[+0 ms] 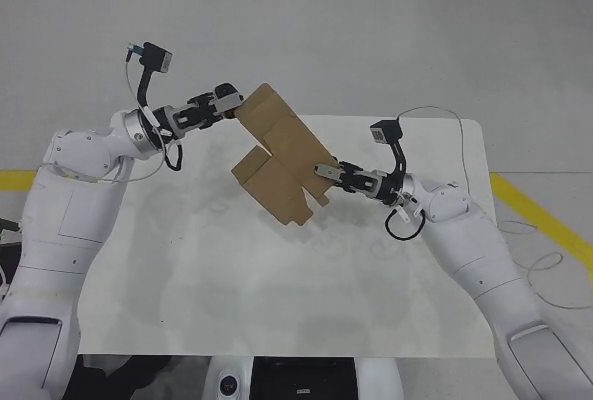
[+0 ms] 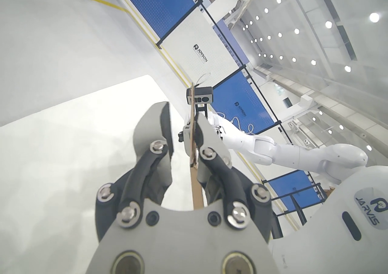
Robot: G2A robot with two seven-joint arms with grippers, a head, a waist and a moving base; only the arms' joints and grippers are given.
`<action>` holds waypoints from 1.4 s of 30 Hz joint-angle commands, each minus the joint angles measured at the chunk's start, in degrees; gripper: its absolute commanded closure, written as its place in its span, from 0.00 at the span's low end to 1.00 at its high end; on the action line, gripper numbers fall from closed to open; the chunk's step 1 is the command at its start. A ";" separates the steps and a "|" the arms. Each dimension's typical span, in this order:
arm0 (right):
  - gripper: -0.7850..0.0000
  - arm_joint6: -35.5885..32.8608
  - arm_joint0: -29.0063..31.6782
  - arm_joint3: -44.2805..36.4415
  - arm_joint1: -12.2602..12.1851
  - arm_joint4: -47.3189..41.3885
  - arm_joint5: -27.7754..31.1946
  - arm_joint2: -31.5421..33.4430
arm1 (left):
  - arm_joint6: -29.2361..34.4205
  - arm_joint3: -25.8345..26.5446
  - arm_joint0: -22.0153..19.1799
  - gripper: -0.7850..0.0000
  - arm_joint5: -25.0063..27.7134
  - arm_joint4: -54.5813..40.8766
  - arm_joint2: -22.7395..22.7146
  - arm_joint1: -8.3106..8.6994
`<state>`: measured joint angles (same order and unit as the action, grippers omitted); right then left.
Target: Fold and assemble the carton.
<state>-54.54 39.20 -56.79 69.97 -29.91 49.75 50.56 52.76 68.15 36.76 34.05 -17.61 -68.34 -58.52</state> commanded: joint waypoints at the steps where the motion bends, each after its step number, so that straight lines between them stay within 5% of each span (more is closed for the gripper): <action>1: 1.00 -0.62 -0.09 0.35 -0.24 -1.73 -0.62 0.29 | -1.36 -1.32 -0.31 0.00 -0.01 -0.29 -0.60 0.01; 17: 1.00 7.25 -3.56 3.42 0.77 0.68 -12.16 1.50 | -1.07 2.43 5.64 0.00 1.83 -1.38 -2.97 0.76; 33: 1.00 7.55 -7.43 12.66 4.98 -3.36 -10.08 -1.90 | -2.37 6.50 9.69 0.00 1.98 2.89 -1.99 0.83; 42: 1.00 7.56 -7.54 12.84 5.04 -3.23 -9.91 -1.94 | -3.37 6.73 9.93 0.00 1.88 4.14 -2.16 0.86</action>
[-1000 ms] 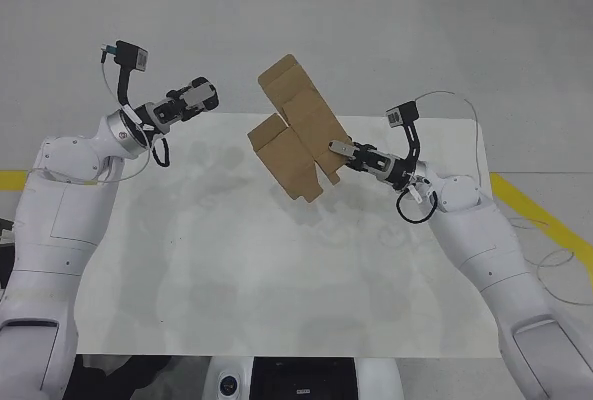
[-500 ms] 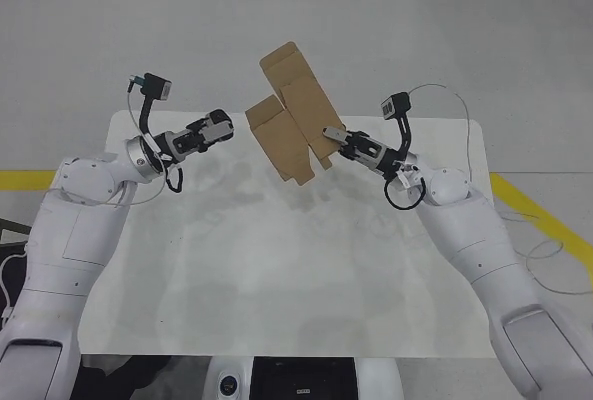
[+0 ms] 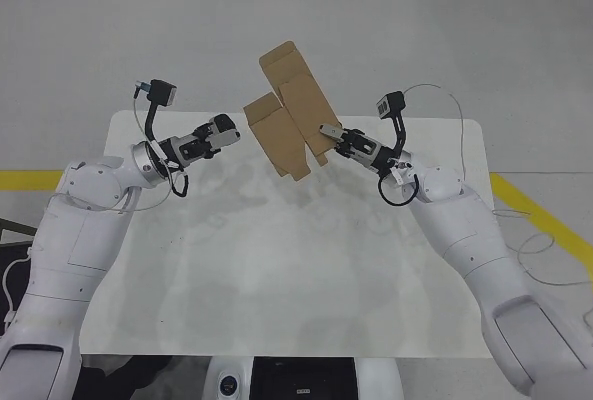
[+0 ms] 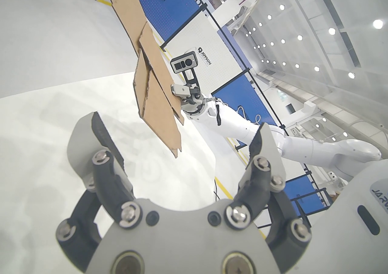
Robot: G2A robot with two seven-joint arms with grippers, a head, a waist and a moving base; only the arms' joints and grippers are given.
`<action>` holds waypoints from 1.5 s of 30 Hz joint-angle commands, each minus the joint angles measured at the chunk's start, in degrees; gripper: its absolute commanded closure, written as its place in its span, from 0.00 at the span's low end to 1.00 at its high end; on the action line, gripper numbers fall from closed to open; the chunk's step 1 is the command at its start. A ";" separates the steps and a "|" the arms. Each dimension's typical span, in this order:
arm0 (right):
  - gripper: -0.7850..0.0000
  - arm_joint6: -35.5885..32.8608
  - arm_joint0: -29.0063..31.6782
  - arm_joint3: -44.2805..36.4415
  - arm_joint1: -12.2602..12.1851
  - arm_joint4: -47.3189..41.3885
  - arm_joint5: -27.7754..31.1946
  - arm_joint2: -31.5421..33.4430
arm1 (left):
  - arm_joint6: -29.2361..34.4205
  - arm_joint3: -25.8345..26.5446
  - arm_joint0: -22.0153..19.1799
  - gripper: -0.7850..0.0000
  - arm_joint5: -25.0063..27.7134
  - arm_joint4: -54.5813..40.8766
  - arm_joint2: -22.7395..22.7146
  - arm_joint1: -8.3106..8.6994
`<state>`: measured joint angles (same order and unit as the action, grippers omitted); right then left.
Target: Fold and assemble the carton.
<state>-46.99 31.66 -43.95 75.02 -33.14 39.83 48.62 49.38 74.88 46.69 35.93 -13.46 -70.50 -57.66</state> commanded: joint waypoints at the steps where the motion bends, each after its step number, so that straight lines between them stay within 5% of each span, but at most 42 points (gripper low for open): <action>1: 1.00 0.00 0.00 0.00 0.00 0.00 0.00 0.00 | 0.01 0.00 0.00 0.00 0.00 -0.01 0.00 0.00; 31: 1.00 8.42 3.99 -9.51 1.33 5.14 -9.22 0.93 | -5.22 2.23 3.65 0.00 -6.00 1.16 3.06 -0.97; 32: 1.00 9.10 3.99 -9.47 1.41 5.42 -9.39 1.06 | -5.54 2.21 3.71 0.07 -6.34 0.58 3.13 -1.06; 34: 1.00 9.85 4.13 -9.63 1.55 5.92 -9.50 1.23 | -5.57 2.15 3.66 0.51 -6.75 0.06 3.21 -1.15; 37: 1.00 10.03 4.34 -9.74 1.72 6.18 -9.67 1.54 | -5.68 1.81 3.65 0.79 -7.43 -1.47 3.06 -1.28; 41: 1.00 9.60 4.56 -9.91 1.97 6.17 -9.94 1.86 | -5.21 1.40 3.59 1.00 -8.18 -2.51 2.99 -1.40; 45: 1.00 9.13 4.69 -9.85 2.18 6.24 -9.98 2.28 | -4.76 0.96 3.40 1.00 -8.54 -3.16 3.04 -1.54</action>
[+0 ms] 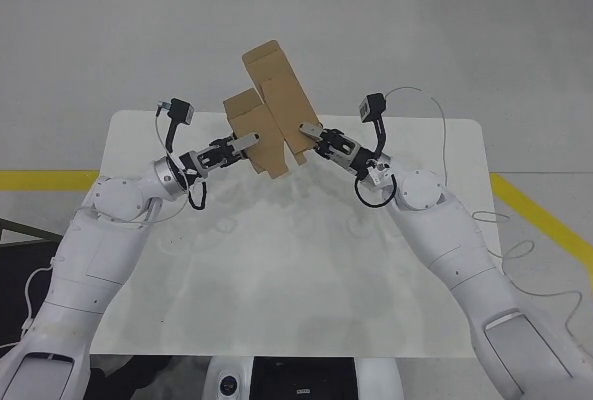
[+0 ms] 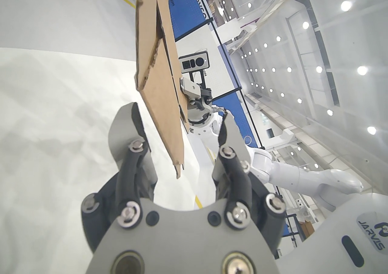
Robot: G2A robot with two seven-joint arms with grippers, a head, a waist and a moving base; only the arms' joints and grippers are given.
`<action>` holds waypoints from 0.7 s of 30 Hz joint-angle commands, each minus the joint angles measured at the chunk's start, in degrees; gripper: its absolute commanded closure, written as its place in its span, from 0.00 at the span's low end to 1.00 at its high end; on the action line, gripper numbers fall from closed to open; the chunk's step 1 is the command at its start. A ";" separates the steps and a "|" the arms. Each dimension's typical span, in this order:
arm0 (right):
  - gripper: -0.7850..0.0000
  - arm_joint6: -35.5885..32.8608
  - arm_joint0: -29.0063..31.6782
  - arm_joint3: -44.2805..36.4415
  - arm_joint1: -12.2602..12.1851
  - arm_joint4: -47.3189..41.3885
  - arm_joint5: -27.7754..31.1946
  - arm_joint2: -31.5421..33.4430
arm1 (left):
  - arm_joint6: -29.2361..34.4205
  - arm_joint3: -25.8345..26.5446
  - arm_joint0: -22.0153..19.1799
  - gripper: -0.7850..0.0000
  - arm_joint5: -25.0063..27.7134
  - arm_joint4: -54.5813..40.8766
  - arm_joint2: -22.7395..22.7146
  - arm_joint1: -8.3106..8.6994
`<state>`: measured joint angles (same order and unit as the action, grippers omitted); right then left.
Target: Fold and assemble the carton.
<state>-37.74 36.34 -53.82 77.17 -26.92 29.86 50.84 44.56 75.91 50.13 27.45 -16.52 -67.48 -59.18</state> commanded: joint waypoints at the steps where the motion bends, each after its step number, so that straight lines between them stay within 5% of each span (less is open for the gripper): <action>1: 1.00 -0.24 0.04 0.07 0.08 0.04 -0.01 0.17 | 0.14 -0.16 -0.07 1.00 -0.16 -0.28 0.03 -0.07; 5: 1.00 -0.77 0.26 0.07 0.28 -0.09 -0.16 0.56 | 0.55 -0.44 -0.21 1.00 -0.38 -0.88 0.09 -0.21; 6: 0.78 -1.00 0.33 0.01 0.33 -0.19 -0.21 0.65 | 0.61 -0.51 -0.23 1.00 -0.41 -0.95 0.09 -0.24; 7: 0.25 -1.24 0.40 -0.03 0.36 -0.28 -0.35 0.76 | 0.65 -0.54 -0.24 1.00 -0.46 -1.09 0.08 -0.28; 8: 0.00 -1.43 0.47 -0.08 0.40 -0.39 -0.43 0.90 | 0.70 -0.56 -0.27 1.00 -0.48 -1.11 0.06 -0.30; 21: 0.00 -11.63 0.73 1.71 -2.00 0.75 6.30 8.68 | 9.04 -2.72 -2.09 1.00 -1.86 -2.88 -1.79 0.13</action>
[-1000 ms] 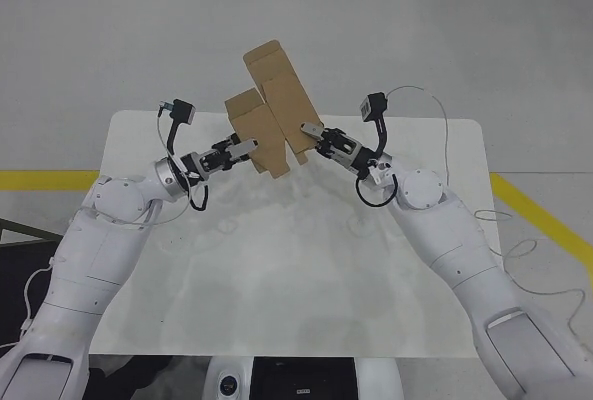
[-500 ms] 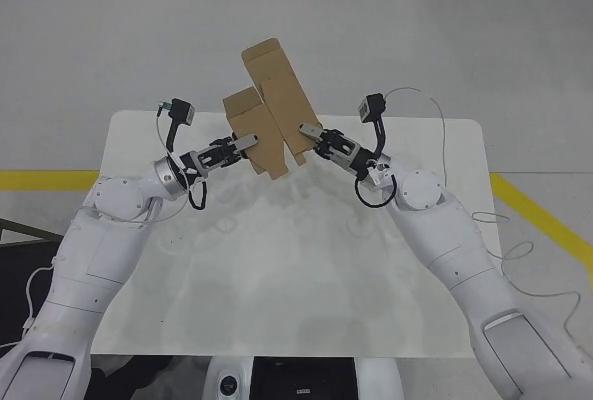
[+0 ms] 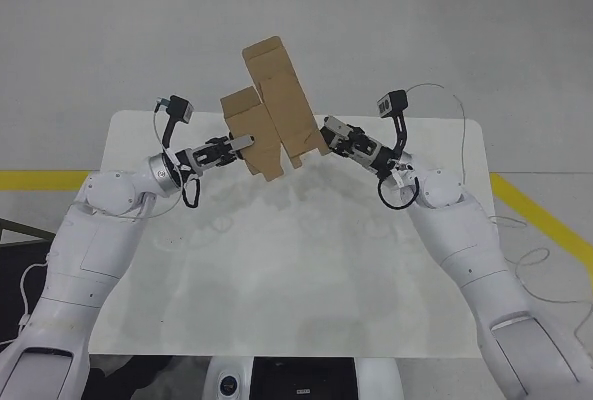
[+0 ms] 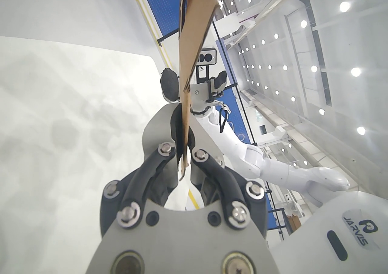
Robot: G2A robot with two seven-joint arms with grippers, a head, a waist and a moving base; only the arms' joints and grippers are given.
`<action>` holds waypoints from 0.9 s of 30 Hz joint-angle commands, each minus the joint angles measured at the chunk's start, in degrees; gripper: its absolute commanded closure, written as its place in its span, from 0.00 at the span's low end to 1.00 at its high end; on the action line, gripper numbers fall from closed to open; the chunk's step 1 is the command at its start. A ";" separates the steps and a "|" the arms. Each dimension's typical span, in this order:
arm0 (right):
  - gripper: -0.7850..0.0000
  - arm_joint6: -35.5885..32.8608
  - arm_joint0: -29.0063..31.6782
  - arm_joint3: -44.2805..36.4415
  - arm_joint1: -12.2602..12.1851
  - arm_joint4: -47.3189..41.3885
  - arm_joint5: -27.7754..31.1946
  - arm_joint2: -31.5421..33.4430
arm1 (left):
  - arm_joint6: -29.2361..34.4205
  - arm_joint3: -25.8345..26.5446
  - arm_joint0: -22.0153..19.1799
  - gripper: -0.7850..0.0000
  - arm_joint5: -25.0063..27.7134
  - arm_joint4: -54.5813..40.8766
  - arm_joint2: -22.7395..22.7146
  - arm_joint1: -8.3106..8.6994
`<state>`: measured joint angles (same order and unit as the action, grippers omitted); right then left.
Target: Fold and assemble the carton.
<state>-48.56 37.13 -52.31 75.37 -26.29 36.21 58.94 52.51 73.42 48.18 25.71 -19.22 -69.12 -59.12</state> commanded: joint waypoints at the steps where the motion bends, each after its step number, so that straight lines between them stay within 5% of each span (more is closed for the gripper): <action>1: 0.00 -1.88 -0.11 0.30 -0.50 -0.08 -0.23 1.36 | 2.86 -0.43 -0.36 1.00 -0.38 -0.39 -0.26 0.18; 13: 0.00 -23.73 -2.51 2.28 -2.81 -1.08 -4.21 4.01 | 25.08 -1.46 -1.52 1.00 -0.78 -5.09 -0.79 1.42; 27: 0.00 -23.38 0.12 -6.53 -4.04 -0.06 -3.86 -1.97 | 29.12 4.78 -0.33 1.00 -3.05 -5.30 4.65 3.26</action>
<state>-72.12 37.12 -58.55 71.42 -26.31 32.18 57.20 81.61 78.17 47.90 22.68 -24.32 -64.71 -55.95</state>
